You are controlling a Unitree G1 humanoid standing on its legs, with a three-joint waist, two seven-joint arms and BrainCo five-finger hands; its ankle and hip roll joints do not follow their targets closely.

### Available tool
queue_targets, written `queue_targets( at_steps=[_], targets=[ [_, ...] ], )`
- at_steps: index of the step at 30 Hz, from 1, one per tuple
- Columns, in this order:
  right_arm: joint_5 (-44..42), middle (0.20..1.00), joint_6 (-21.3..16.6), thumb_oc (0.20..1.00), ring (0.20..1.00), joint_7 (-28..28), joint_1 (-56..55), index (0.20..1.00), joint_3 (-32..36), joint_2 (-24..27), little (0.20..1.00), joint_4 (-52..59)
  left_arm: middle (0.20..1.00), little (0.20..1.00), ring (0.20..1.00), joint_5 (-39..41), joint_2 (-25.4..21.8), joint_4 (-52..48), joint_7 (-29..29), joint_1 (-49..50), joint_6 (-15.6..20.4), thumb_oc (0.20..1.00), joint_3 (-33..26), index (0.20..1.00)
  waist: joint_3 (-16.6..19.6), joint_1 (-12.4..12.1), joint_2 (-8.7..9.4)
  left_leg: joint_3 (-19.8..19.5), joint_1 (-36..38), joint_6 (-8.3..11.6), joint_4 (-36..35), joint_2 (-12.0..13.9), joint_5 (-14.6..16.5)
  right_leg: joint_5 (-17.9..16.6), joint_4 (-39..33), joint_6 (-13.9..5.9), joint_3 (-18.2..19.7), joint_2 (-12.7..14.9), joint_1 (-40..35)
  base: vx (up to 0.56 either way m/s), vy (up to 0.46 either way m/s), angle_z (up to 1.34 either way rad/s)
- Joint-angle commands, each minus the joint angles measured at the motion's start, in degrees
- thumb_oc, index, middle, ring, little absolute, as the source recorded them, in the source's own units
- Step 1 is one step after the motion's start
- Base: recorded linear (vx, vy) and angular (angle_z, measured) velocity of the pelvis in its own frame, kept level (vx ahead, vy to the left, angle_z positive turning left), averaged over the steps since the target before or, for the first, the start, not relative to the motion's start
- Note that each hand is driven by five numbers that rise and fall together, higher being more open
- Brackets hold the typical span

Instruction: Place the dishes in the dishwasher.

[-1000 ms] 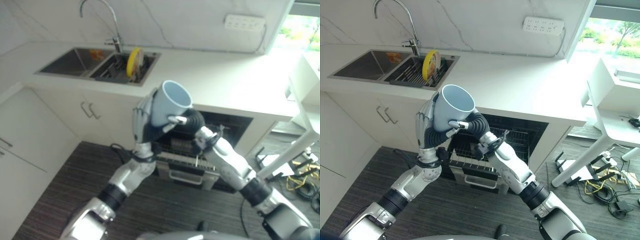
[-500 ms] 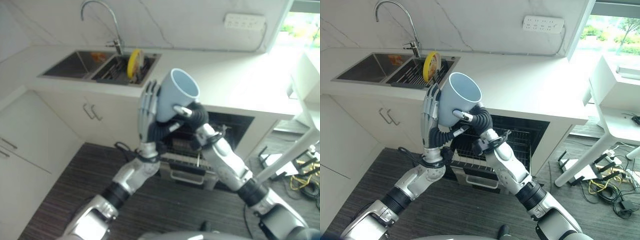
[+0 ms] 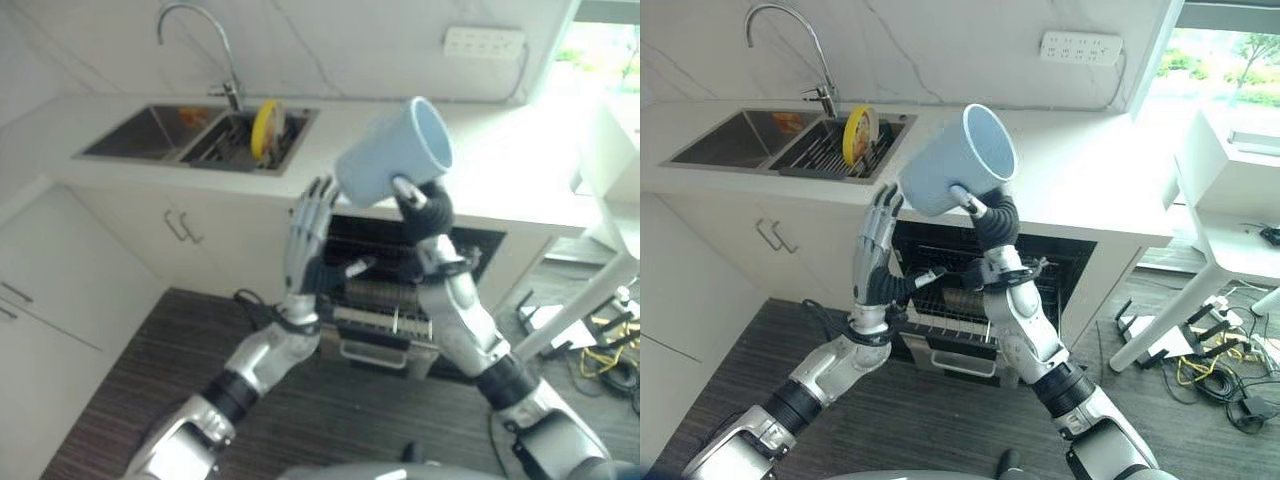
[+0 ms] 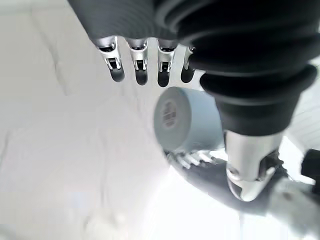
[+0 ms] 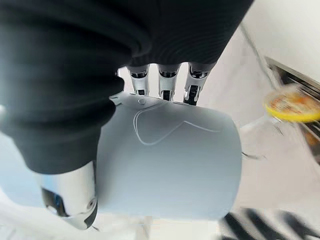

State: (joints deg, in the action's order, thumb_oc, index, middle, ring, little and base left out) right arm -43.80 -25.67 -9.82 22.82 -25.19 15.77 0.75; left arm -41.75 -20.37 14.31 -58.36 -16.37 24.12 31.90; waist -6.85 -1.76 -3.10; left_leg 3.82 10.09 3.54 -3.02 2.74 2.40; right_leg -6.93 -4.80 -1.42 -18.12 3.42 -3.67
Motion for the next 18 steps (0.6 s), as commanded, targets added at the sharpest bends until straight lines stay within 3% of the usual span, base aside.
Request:
queue_targets(
  at_steps=[1,8,13,18],
  targets=[
    [2.33,0.200,-4.24,0.200,0.200,2.12,1.04,0.200,4.11,-1.46,0.200,5.23,1.000,1.000,1.000,5.34,-2.45,1.46,7.52,-1.41,4.05,1.000,1.37,1.000,-0.78,1.10,2.94,4.61,-1.47,-4.06,1.04,-1.25,3.18,12.34,7.55,-3.42,6.30,1.84,-4.02,-0.01,0.043,-0.04],
    [1.08,0.200,-1.63,0.200,0.200,10.97,-6.91,0.200,11.47,4.21,0.200,2.87,1.000,1.000,1.000,7.76,-7.65,7.35,25.58,3.46,5.34,1.000,-0.51,1.000,-1.34,3.85,2.13,7.52,-1.72,-3.69,2.79,-0.02,3.34,12.63,8.40,-3.62,6.50,2.16,-3.17,0.01,0.046,-0.14],
    [0.80,0.200,0.70,0.200,0.200,15.57,-8.27,0.200,13.89,6.67,0.200,-1.42,1.000,1.000,1.000,7.25,-9.68,10.99,30.71,4.75,5.19,1.000,-0.07,1.000,-2.28,4.66,1.70,7.84,-2.73,-3.48,4.42,0.22,3.52,12.84,8.99,-3.64,6.49,2.37,-2.43,0.04,0.038,-0.09],
    [2.31,0.200,5.62,0.200,0.200,17.82,-1.40,0.200,14.94,11.56,0.200,-8.17,1.000,1.000,1.000,5.46,-11.26,14.41,34.17,1.83,2.06,1.000,1.92,1.000,-7.05,4.95,0.51,7.03,-7.68,-2.91,7.14,0.01,3.20,12.39,10.75,-3.36,6.38,3.35,2.38,-0.13,0.064,-0.02]
  ],
)
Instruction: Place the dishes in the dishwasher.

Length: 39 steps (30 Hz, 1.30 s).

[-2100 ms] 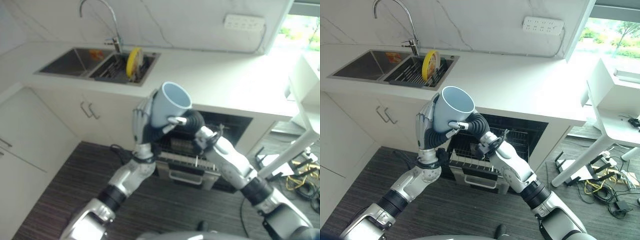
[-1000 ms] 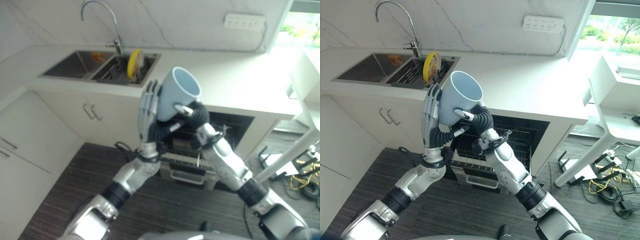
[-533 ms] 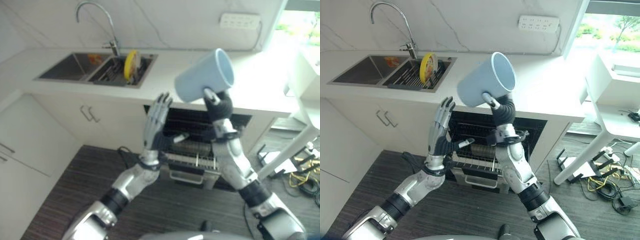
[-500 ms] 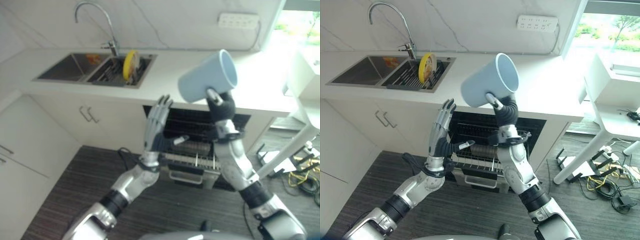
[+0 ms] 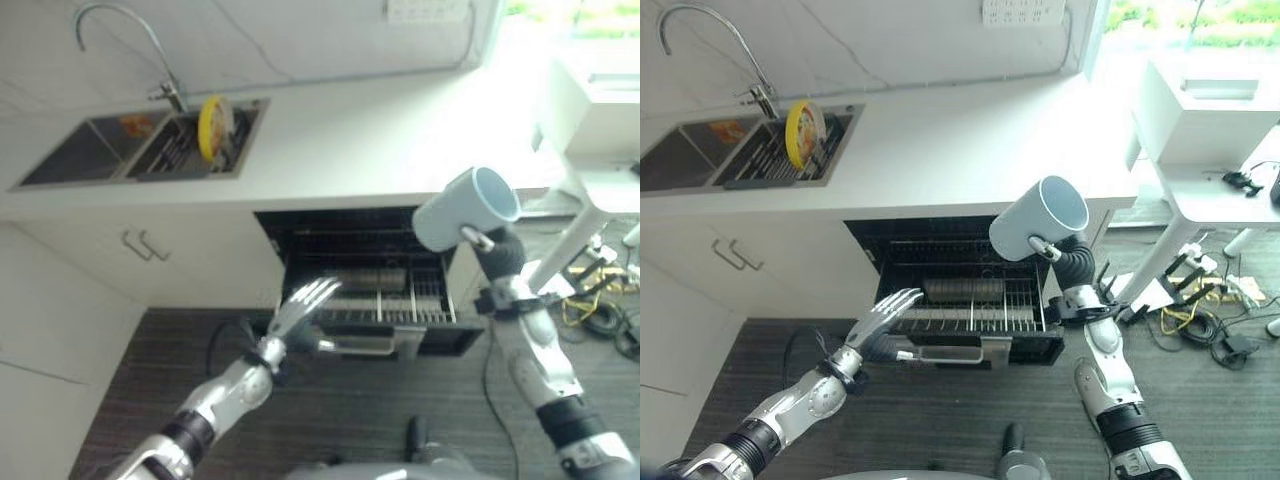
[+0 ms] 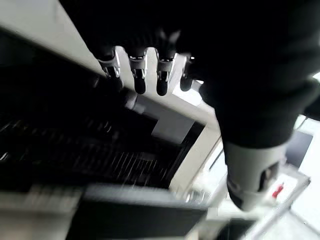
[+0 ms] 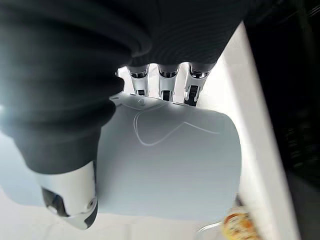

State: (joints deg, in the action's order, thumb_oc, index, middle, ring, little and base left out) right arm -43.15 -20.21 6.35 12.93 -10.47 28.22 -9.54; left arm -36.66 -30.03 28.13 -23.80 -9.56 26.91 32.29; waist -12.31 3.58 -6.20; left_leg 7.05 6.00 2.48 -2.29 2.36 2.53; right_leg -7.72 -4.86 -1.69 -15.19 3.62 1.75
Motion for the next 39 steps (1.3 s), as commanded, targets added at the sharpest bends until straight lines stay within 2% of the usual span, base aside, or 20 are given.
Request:
queue_targets(
  at_steps=[1,5,8,13,17,22,25,29,39],
  targets=[
    [1.93,0.200,0.75,0.200,0.200,1.50,10.18,0.200,0.10,-0.19,0.200,1.09,1.000,1.000,1.000,-0.09,-1.73,1.18,-0.97,-5.86,-1.57,1.000,1.94,1.000,-2.45,-0.39,3.40,3.67,-4.24,-1.77,6.55,0.32,2.87,13.13,11.20,-3.07,3.43,3.27,-2.27,-0.22,0.078,-0.06],
    [2.91,0.200,2.65,0.200,0.200,3.11,16.09,0.200,-0.55,2.55,0.200,-4.62,1.000,1.000,1.000,-3.17,-2.66,3.98,-5.45,-8.99,-4.47,1.000,2.94,1.000,-6.04,-0.54,2.66,2.99,-6.74,-1.56,7.26,-0.03,1.88,13.39,13.40,-2.85,3.30,3.52,0.63,-0.12,0.053,0.02],
    [3.71,0.200,2.48,0.200,0.200,3.44,17.49,0.200,-0.90,3.40,0.200,-7.15,1.000,1.000,1.000,-6.01,-3.10,5.23,-8.45,-9.70,-6.26,1.000,2.61,1.000,-7.71,-1.02,2.64,2.46,-7.85,-1.63,7.66,-0.29,1.41,13.64,14.59,-2.78,2.98,3.62,1.77,-0.02,0.000,0.03],
    [5.62,0.200,3.69,0.200,0.200,3.48,24.74,0.200,-1.11,5.26,0.200,-14.76,1.000,1.000,1.000,-10.79,-5.78,5.73,-12.64,-12.04,-8.64,1.000,2.66,1.000,-11.34,-3.16,2.38,0.98,-10.79,-2.08,8.13,-1.03,0.33,13.13,16.00,-2.97,2.05,4.09,4.47,-0.08,-0.043,0.15],
    [9.32,0.200,6.40,0.200,0.200,3.67,28.05,0.200,-3.12,6.27,0.200,-18.77,1.000,1.000,1.000,-11.44,-8.14,4.92,-11.70,-13.92,-8.56,1.000,2.91,1.000,-13.00,-4.00,2.30,0.85,-12.30,-2.35,8.61,-1.00,-0.24,12.66,17.04,-3.27,1.74,4.55,5.95,-0.05,0.007,0.07],
    [9.03,0.200,10.04,0.200,0.200,4.02,32.07,0.200,-3.95,7.11,0.200,-26.49,1.000,1.000,1.000,-10.17,-11.56,2.61,-9.40,-16.55,-7.44,1.000,4.30,1.000,-14.76,-5.25,2.31,0.47,-14.11,-2.79,9.46,-1.14,-0.58,12.02,18.28,-3.55,1.48,4.95,7.62,-0.01,-0.013,0.08],
    [7.88,0.200,11.02,0.200,0.200,3.53,35.26,0.200,-4.21,7.10,0.200,-31.87,1.000,1.000,1.000,-8.71,-12.58,1.55,-9.33,-18.32,-7.92,1.000,5.51,1.000,-15.79,-5.81,1.96,0.27,-15.39,-2.96,10.16,-1.43,-0.66,11.79,19.01,-3.57,1.46,5.16,8.75,-0.03,-0.002,0.12],
    [9.17,0.200,11.15,0.200,0.200,2.36,38.59,0.200,-4.36,7.14,0.200,-36.72,1.000,1.000,1.000,-7.19,-14.52,-1.53,-8.74,-20.81,-8.75,1.000,6.70,1.000,-17.47,-6.38,1.39,-0.09,-17.39,-3.20,11.42,-2.05,-0.69,11.59,20.35,-3.52,1.68,5.46,10.54,-0.04,0.008,0.06],
    [10.81,0.200,11.56,0.200,0.200,-1.43,42.13,0.200,-4.15,7.72,0.200,-44.44,1.000,1.000,1.000,-3.90,-17.75,-6.38,-7.49,-23.62,-9.92,1.000,8.76,1.000,-17.48,-7.10,0.07,-0.40,-21.67,-3.35,12.82,-3.04,-0.80,10.97,22.15,-3.59,2.10,6.30,15.09,-0.01,0.002,0.00]
  ],
)
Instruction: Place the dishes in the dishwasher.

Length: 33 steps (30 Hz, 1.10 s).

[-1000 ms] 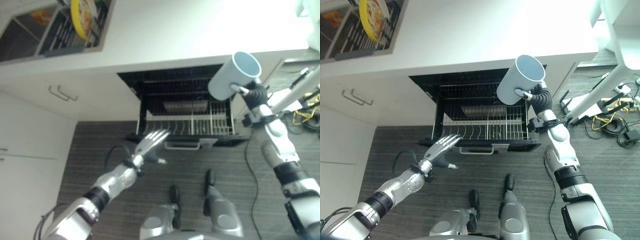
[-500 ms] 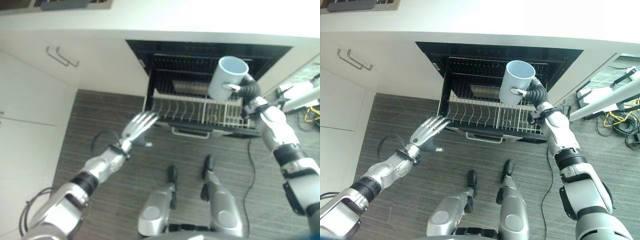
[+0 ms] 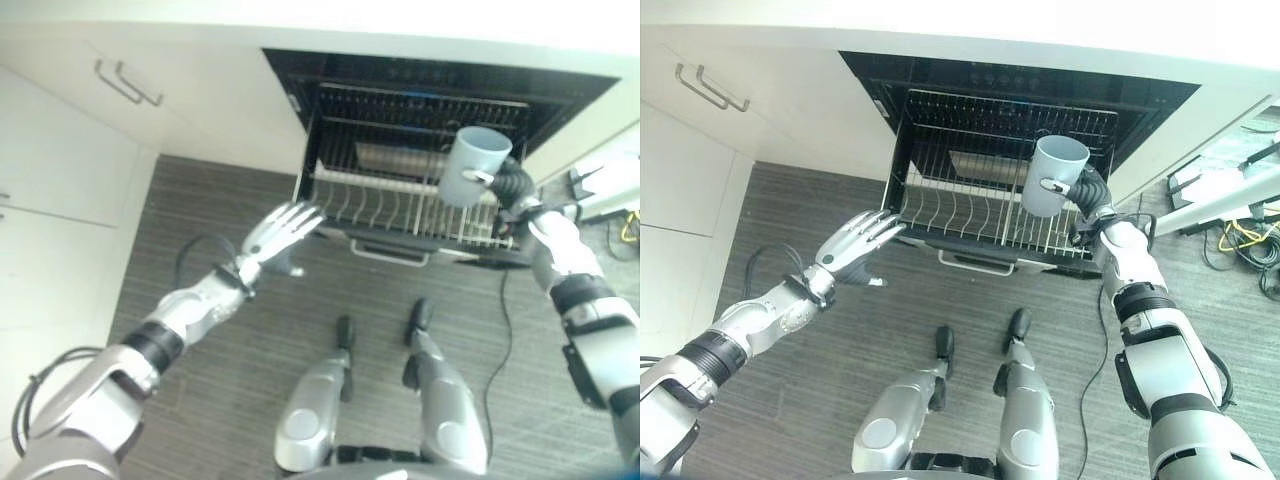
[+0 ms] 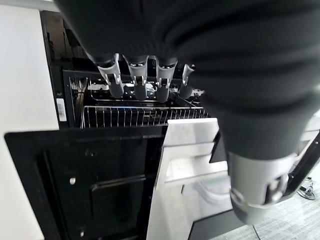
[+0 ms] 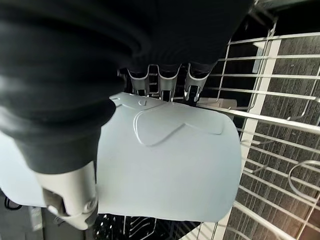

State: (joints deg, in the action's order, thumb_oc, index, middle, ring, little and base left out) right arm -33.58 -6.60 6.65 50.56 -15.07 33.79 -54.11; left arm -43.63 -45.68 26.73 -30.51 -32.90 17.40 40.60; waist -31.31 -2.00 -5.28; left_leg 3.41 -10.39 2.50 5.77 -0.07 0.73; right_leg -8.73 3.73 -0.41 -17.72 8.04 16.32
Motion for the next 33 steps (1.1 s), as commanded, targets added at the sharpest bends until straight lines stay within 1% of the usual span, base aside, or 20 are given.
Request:
queue_targets(
  at_steps=[1,3,10,14,16,22,24,29,32,33],
  targets=[
    [1.25,0.200,-1.83,0.200,0.200,-2.18,5.27,0.200,0.50,2.30,0.200,-0.72,1.000,1.000,1.000,3.45,-2.37,-5.62,-0.71,-0.49,-0.62,1.000,0.62,1.000,1.51,-1.63,-1.12,3.24,-5.80,-3.35,4.89,-0.71,0.95,11.93,13.71,-4.86,4.70,1.95,1.06,-0.03,0.027,0.03],
    [1.29,0.200,-1.33,0.200,0.200,-2.98,7.07,0.200,0.42,2.91,0.200,-2.84,1.000,1.000,1.000,4.24,-2.61,-6.73,-1.02,-1.00,-1.27,1.000,1.28,1.000,1.51,-1.67,-2.08,3.51,-6.56,-3.26,4.84,-0.87,0.70,11.91,14.11,-4.75,4.85,2.11,2.12,-0.04,0.064,0.03],
    [2.64,0.200,0.14,0.200,0.200,-3.38,9.47,0.200,0.22,3.54,0.200,-5.28,1.000,1.000,1.000,4.90,-3.44,-9.44,-0.66,-1.39,-1.90,1.000,1.79,1.000,1.51,-1.96,-3.55,3.99,-8.09,-3.00,4.82,-1.04,0.22,11.70,14.75,-4.76,4.85,2.55,4.21,-0.01,0.015,-0.02],
    [3.17,0.200,0.58,0.200,0.200,-3.08,12.52,0.200,-0.70,3.85,0.200,-7.58,1.000,1.000,1.000,5.64,-3.75,-11.48,-0.70,-1.92,-2.73,1.000,2.72,1.000,1.51,-2.41,-4.79,4.10,-9.31,-2.79,4.58,-1.14,-0.16,11.72,15.16,-4.69,4.97,2.70,5.87,-0.01,0.026,-0.02],
    [3.61,0.200,0.69,0.200,0.200,-2.69,12.83,0.200,-0.92,3.83,0.200,-7.82,1.000,1.000,1.000,5.59,-3.69,-11.83,-0.85,-1.74,-2.88,1.000,2.92,1.000,1.51,-2.46,-4.99,4.11,-9.28,-2.71,4.51,-1.25,0.16,12.26,15.53,-4.80,4.93,2.86,6.05,0.01,0.027,0.03],
    [4.26,0.200,0.71,0.200,0.200,-2.04,14.06,0.200,-1.92,2.80,0.200,-8.06,1.000,1.000,1.000,5.07,-3.01,-11.81,-1.68,-1.59,-3.09,1.000,3.40,1.000,1.51,-2.79,-5.47,4.10,-10.37,-2.74,4.79,-1.30,-0.23,11.90,15.90,-4.55,4.84,3.07,7.27,0.00,0.000,0.00],
    [4.21,0.200,0.96,0.200,0.200,-1.69,14.20,0.200,-2.13,2.67,0.200,-8.08,1.000,1.000,1.000,4.59,-2.65,-11.90,-1.87,-1.11,-3.25,1.000,3.47,1.000,1.51,-2.83,-5.53,4.12,-10.12,-2.68,5.03,-1.36,0.16,12.38,16.32,-4.60,4.87,3.23,7.11,0.02,0.011,0.01],
    [4.51,0.200,1.95,0.200,0.200,-3.37,14.77,0.200,-2.26,2.10,0.200,-8.42,1.000,1.000,1.000,3.83,-2.00,-11.68,-2.72,-0.60,-3.44,1.000,3.52,1.000,1.51,-3.00,-5.77,3.92,-10.99,-2.85,5.48,-1.44,-0.01,11.99,16.75,-4.55,5.04,3.27,8.13,0.01,0.001,0.00],
    [3.92,0.206,1.90,0.206,0.206,-4.01,14.89,0.206,-2.20,1.83,0.206,-9.06,1.000,1.000,1.000,3.44,-1.52,-11.55,-3.37,-0.38,-3.67,1.000,4.00,1.000,1.51,-3.06,-5.85,3.93,-10.96,-2.84,5.51,-1.51,0.34,12.42,16.99,-4.64,5.01,3.41,8.23,0.01,0.002,0.00],
    [3.75,0.479,1.92,0.479,0.479,-4.65,15.24,0.479,-2.12,1.86,0.479,-9.27,1.000,1.000,1.000,3.26,-1.51,-11.60,-3.53,-0.46,-3.68,1.000,3.96,1.000,1.51,-3.11,-5.99,4.01,-11.53,-2.88,5.42,-1.44,-0.11,11.89,16.76,-4.53,4.96,3.34,8.77,0.00,0.000,0.00]
  ],
)
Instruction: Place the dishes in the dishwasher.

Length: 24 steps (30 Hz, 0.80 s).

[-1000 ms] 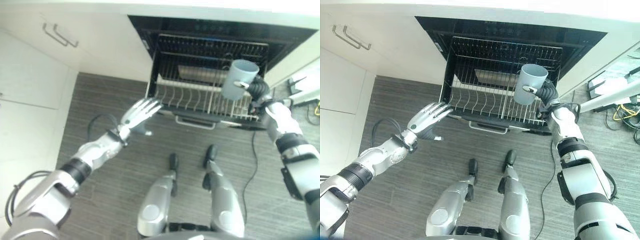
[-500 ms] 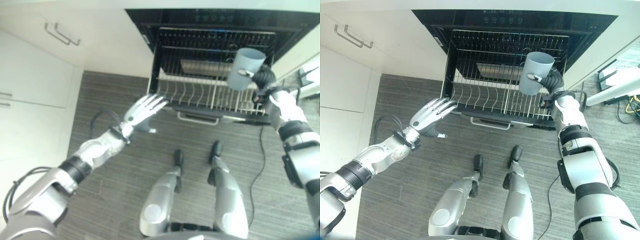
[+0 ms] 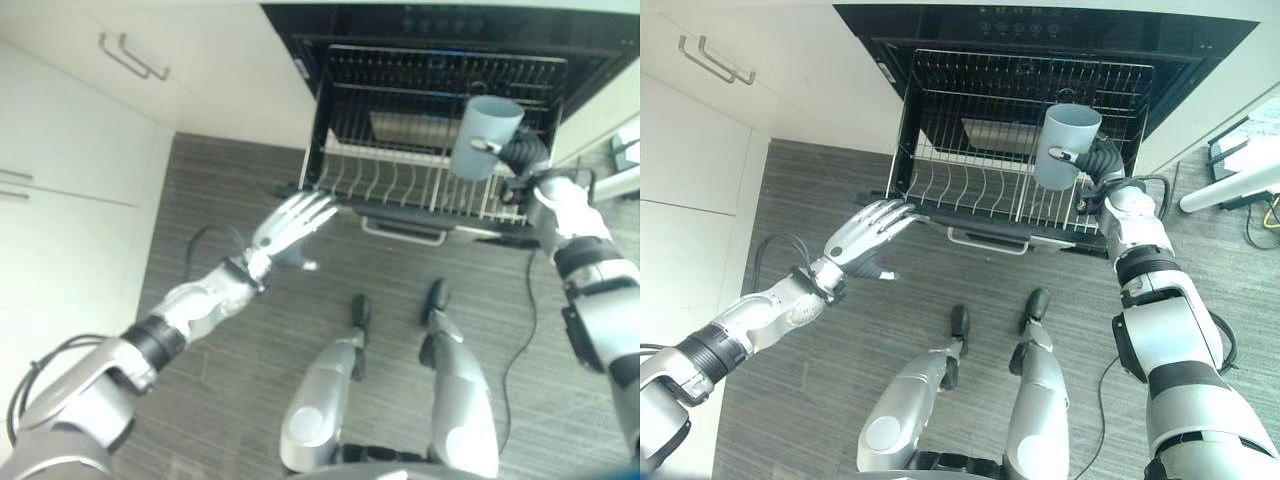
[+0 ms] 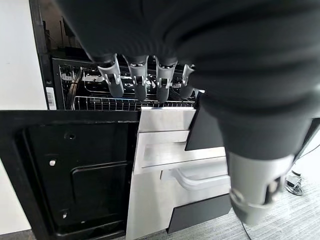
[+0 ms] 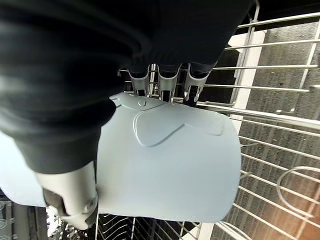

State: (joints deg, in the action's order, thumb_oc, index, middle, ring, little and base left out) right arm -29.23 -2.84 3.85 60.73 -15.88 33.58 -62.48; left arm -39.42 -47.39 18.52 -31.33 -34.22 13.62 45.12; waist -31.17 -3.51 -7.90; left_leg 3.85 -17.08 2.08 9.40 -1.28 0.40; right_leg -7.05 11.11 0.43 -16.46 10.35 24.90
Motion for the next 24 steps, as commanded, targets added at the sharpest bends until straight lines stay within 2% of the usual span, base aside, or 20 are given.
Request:
queue_targets(
  at_steps=[1,6,8,11,15,18,20,21,23,24],
  targets=[
    [-0.48,1.000,-2.08,1.000,1.000,-3.83,4.84,1.000,-1.11,2.06,1.000,-1.03,1.000,1.000,1.000,-1.23,0.47,-3.47,-2.97,1.31,-0.06,1.000,-0.44,1.000,1.38,-1.56,-3.45,3.55,-4.67,-2.40,1.96,-0.29,0.62,10.70,9.81,-5.44,3.85,1.10,0.17,0.00,0.000,0.00],
    [0.60,1.000,-3.45,1.000,1.000,-14.58,3.59,1.000,0.45,1.77,1.000,-0.97,1.000,1.000,1.000,-1.96,1.74,-2.77,-4.43,2.57,-1.02,1.000,-0.46,1.000,1.38,-1.13,-3.79,4.15,-4.84,-2.39,1.78,-0.14,0.67,10.82,9.89,-5.39,4.17,0.98,0.69,0.00,0.029,-0.01],
    [4.57,1.000,-4.25,1.000,1.000,-24.24,3.00,1.000,1.41,2.05,1.000,-0.57,1.000,1.000,1.000,-2.04,2.87,-2.83,-5.27,3.35,-2.38,1.000,0.09,1.000,1.38,-0.71,-4.40,4.58,-4.84,-2.36,1.74,-0.17,0.75,10.95,10.08,-5.35,4.52,0.99,1.01,0.01,0.082,-0.05],
    [6.41,1.000,-3.92,1.000,1.000,-28.22,2.71,1.000,1.82,2.28,1.000,-0.10,1.000,1.000,1.000,-2.23,3.36,-3.12,-5.98,4.10,-2.70,1.000,0.28,1.000,1.38,-0.51,-4.94,4.84,-4.76,-2.39,1.58,-0.30,0.80,11.03,10.06,-5.28,4.68,1.11,1.14,0.01,0.053,-0.16],
    [7.29,1.000,-4.73,1.000,1.000,-29.70,2.47,1.000,1.66,2.30,1.000,0.35,1.000,1.000,1.000,-2.91,4.09,-3.38,-7.15,5.24,-3.51,1.000,0.70,1.000,1.38,-0.42,-5.35,5.06,-4.86,-2.41,1.67,-0.39,0.84,11.22,10.27,-5.19,4.78,1.19,1.37,0.00,0.016,0.00],
    [2.78,1.000,-6.58,1.000,1.000,-28.97,2.31,1.000,1.66,2.13,1.000,0.55,1.000,1.000,1.000,-3.55,4.90,-2.86,-8.35,6.13,-3.60,1.000,0.82,1.000,1.38,-0.35,-5.59,5.15,-4.88,-2.41,1.80,-0.36,0.87,11.35,10.56,-5.04,5.02,1.19,1.58,0.00,0.010,0.00],
    [-6.45,1.000,-10.92,1.000,1.000,-25.25,1.62,1.000,3.01,1.14,1.000,1.53,1.000,1.000,1.000,-4.28,5.61,-2.85,-9.05,7.12,-3.85,1.000,0.75,1.000,1.38,-0.31,-5.58,5.00,-4.50,-2.43,1.81,-0.32,0.98,11.70,10.79,-4.85,5.31,1.04,1.24,0.00,0.000,0.00],
    [-7.57,1.000,-12.53,1.000,1.000,-23.36,1.07,1.000,3.72,0.53,1.000,2.33,1.000,1.000,1.000,-4.52,5.75,-2.74,-9.27,7.59,-3.84,1.000,0.65,1.000,1.38,-0.26,-5.49,4.99,-4.20,-2.43,1.67,-0.27,1.01,11.85,10.77,-4.81,5.33,0.98,0.96,0.00,0.000,0.00],
    [-9.54,1.000,-18.84,1.000,1.000,-18.82,-1.72,1.000,5.46,-2.47,1.000,8.78,1.000,1.000,1.000,-5.77,6.42,-1.81,-10.58,9.24,-3.38,1.000,-0.39,1.000,1.38,0.15,-4.81,5.18,-3.31,-2.59,1.45,-0.01,1.12,12.18,10.93,-4.73,5.51,0.63,0.26,0.02,-0.009,-0.05],
    [-9.47,1.000,-19.73,1.000,1.000,-18.84,-2.61,1.000,5.77,-3.18,1.000,10.96,1.000,1.000,1.000,-6.51,6.76,-1.39,-11.04,9.89,-3.17,1.000,-0.91,1.000,1.38,0.26,-4.56,5.25,-3.10,-2.67,1.50,0.08,1.21,12.32,11.08,-4.67,5.58,0.55,0.10,0.01,-0.032,-0.04]
  ],
)
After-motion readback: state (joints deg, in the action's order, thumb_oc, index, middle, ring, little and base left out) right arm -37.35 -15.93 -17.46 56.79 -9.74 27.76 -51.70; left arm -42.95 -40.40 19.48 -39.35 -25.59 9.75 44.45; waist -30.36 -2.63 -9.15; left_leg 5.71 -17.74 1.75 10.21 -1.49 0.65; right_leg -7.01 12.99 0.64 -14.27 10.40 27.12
